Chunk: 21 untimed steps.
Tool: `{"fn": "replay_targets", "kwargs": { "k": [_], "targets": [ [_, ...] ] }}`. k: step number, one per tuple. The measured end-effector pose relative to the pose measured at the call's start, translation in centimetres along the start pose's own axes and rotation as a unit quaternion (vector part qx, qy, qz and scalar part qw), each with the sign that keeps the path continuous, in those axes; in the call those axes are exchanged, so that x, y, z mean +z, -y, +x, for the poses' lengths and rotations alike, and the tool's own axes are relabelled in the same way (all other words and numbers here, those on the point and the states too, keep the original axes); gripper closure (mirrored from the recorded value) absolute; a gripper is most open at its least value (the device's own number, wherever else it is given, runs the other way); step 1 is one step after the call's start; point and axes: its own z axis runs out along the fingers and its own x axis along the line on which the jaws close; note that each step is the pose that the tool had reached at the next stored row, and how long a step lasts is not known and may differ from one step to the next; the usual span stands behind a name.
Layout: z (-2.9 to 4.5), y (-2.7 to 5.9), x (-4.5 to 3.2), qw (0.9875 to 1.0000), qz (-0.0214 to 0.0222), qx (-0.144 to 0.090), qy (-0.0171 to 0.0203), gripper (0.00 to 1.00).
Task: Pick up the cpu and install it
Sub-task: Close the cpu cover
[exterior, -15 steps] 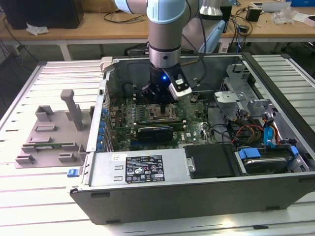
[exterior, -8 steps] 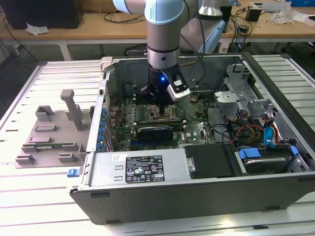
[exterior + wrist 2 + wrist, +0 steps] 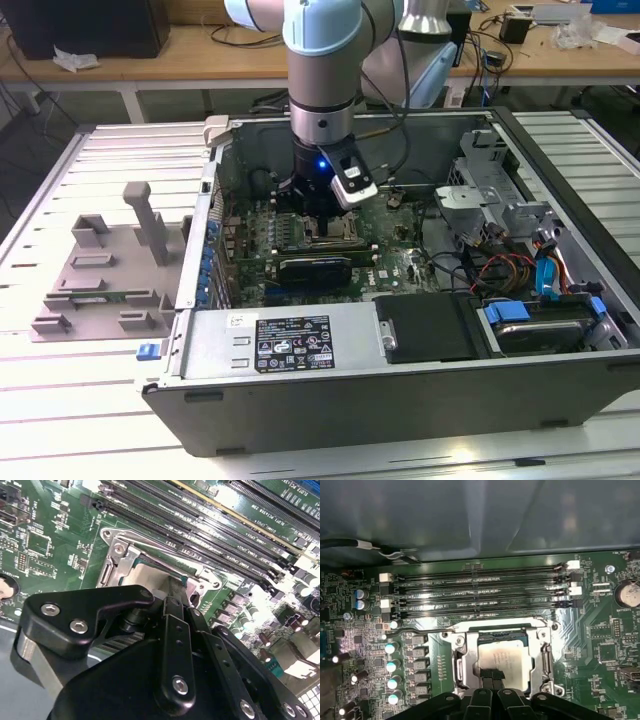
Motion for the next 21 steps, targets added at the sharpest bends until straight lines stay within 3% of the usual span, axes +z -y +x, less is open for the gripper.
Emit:
{"fn": "replay_targets", "kwargs": {
  "k": [2, 4, 6, 7, 13, 17, 21],
  "targets": [
    [0.06, 0.02, 0.23, 1.0000, -0.0002, -0.003, 0.0012, 0.89],
    [0.07, -0.14, 0.33, 1.0000, -0.0045, -0.003, 0.0011, 0.89],
    [0.02, -0.29, 0.36, 1.0000, -0.0056, -0.003, 0.0009, 0.89],
    [-0.51, -0.39, 0.38, 1.0000, -0.0056, -0.003, 0.0011, 0.89],
    [-0.76, -0.70, 0.38, 1.0000, -0.0047, -0.003, 0.0012, 0.89],
    [-0.72, -1.83, 0.40, 1.0000, -0.0045, -0.002, 0.0010, 0.89],
    [-1.44, -1.90, 0.42, 1.0000, -0.0043, -0.001, 0.0011, 0.89]
  ]
}}
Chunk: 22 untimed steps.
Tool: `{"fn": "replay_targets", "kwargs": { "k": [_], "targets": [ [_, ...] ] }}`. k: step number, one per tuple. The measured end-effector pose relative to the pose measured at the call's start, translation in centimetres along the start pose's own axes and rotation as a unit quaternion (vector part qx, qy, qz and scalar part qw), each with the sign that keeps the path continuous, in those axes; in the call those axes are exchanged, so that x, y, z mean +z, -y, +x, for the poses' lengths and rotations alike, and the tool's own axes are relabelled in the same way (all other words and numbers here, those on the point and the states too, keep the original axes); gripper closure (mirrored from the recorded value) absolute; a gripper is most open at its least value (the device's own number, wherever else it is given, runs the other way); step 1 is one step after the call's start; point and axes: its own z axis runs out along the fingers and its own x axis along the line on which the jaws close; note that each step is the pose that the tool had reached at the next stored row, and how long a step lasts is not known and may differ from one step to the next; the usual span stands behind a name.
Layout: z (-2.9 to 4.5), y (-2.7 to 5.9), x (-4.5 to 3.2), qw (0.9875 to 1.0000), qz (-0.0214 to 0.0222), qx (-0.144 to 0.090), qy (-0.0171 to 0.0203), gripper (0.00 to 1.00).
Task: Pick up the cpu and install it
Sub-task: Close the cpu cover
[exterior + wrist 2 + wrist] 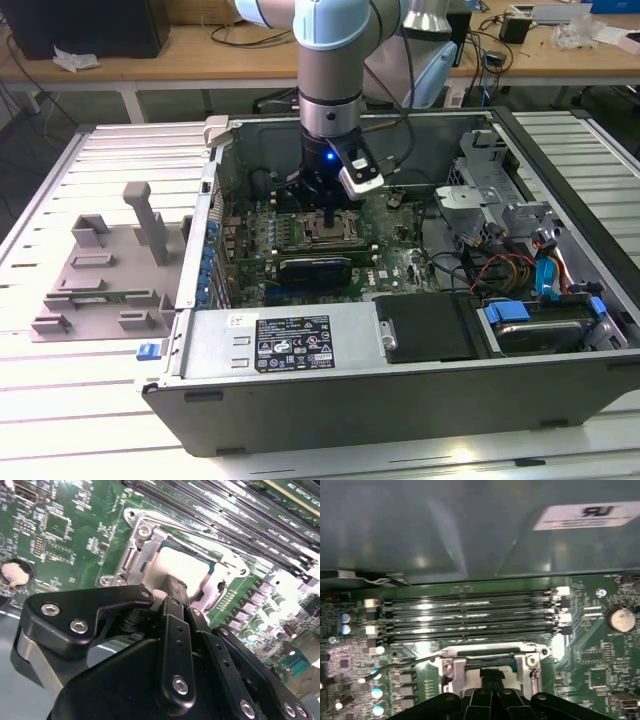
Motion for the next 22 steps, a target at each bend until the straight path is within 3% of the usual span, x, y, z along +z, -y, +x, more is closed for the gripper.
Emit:
{"fn": "replay_targets", "kwargs": {
  "k": [4, 5, 8, 10, 15, 22],
  "targets": [
    [-0.29, -0.05, -0.03, 1.0000, -0.0001, 0.000, 0.0001, 0.89],
    [-0.32, -0.13, -0.25, 1.0000, -0.0015, 0.000, 0.0008, 0.89],
    [-0.32, -0.14, -1.34, 1.0000, -0.0003, 0.000, 0.0002, 0.89],
    [-0.32, -0.14, -1.61, 1.0000, -0.0002, 0.000, 0.0001, 0.89],
    [-0.23, -0.13, -1.63, 1.0000, -0.0002, 0.000, 0.0001, 0.89],
    [0.76, 0.34, -1.61, 0.9999, 0.0005, -0.012, 0.0003, 0.89]
  ]
}}
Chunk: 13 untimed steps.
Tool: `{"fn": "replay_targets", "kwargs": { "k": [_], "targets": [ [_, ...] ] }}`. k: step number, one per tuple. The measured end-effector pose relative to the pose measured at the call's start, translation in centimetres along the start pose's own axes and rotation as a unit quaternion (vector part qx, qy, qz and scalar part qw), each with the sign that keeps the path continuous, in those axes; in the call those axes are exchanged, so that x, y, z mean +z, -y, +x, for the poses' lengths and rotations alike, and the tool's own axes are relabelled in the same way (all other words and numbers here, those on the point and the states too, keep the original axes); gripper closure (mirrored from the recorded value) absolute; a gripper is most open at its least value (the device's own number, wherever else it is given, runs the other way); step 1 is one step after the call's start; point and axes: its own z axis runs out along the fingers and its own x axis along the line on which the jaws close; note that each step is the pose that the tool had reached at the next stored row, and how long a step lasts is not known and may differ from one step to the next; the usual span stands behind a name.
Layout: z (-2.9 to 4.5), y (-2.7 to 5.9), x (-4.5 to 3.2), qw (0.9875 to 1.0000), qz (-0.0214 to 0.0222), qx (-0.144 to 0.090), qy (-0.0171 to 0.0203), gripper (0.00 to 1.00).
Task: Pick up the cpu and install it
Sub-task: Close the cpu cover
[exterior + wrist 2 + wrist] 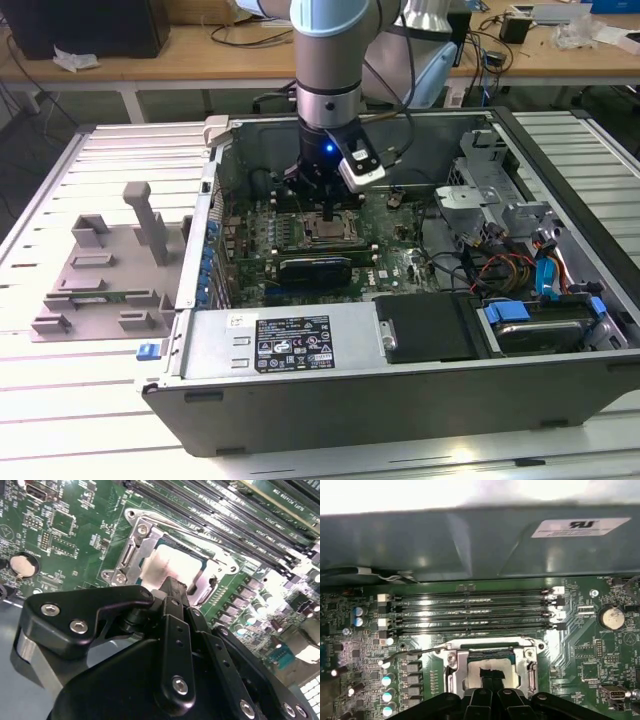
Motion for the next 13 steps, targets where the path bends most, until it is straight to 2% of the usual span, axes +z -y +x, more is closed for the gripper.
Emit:
{"fn": "replay_targets", "kwargs": {
  "k": [4, 9, 13],
  "targets": [
    [1.01, 0.28, 0.25, 1.0000, 0.0000, -0.003, -0.0001, 0.89],
    [2.88, 0.59, 0.80, 1.0000, 0.0000, -0.007, -0.0002, 0.89],
    [3.39, 0.63, 1.16, 1.0000, 0.0000, -0.009, -0.0002, 0.89]
  ]
}}
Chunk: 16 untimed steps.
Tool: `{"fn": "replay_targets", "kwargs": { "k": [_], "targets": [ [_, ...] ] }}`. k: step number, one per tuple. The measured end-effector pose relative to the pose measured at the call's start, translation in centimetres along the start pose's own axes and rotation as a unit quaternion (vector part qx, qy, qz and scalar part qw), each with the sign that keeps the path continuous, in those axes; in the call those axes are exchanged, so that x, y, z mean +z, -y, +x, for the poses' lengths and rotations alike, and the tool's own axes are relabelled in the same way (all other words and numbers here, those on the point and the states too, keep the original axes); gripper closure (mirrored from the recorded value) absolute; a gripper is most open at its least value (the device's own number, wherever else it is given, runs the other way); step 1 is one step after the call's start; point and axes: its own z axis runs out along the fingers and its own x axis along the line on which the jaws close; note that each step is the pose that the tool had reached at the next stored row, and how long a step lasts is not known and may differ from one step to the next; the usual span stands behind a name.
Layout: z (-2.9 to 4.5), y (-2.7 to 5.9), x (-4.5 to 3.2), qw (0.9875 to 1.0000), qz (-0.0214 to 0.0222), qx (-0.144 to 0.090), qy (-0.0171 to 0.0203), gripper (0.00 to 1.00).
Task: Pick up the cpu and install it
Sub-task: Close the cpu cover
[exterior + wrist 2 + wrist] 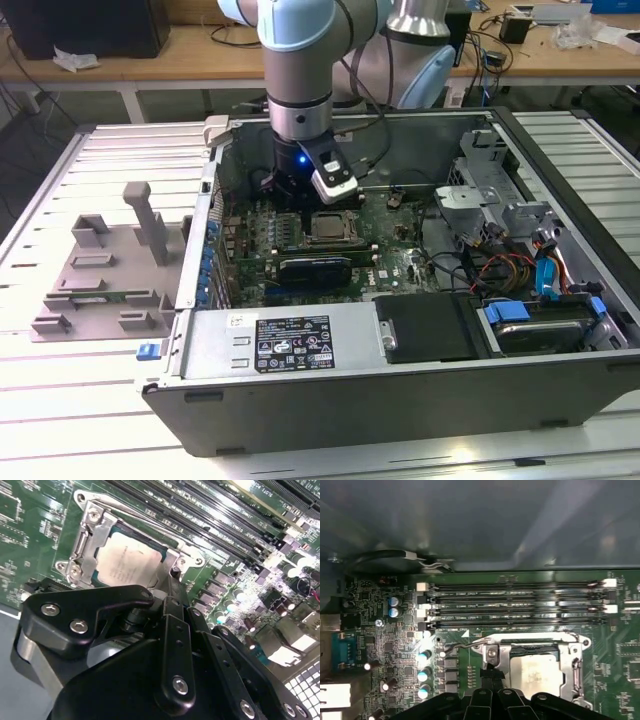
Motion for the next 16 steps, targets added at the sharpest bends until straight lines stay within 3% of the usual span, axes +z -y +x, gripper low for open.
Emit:
{"fn": "replay_targets", "kwargs": {
  "k": [6, 8, 13, 16],
  "targets": [
    [0.02, -0.01, -0.11, 1.0000, -0.0001, 0.000, 0.0000, 0.89],
    [0.01, -0.03, -0.66, 1.0000, -0.0001, 0.000, 0.0000, 0.89],
    [-0.04, -0.11, -3.32, 1.0000, -0.0001, 0.000, 0.0001, 0.89],
    [-0.05, -0.12, -3.79, 1.0000, 0.0005, 0.000, 0.0013, 0.89]
  ]
}}
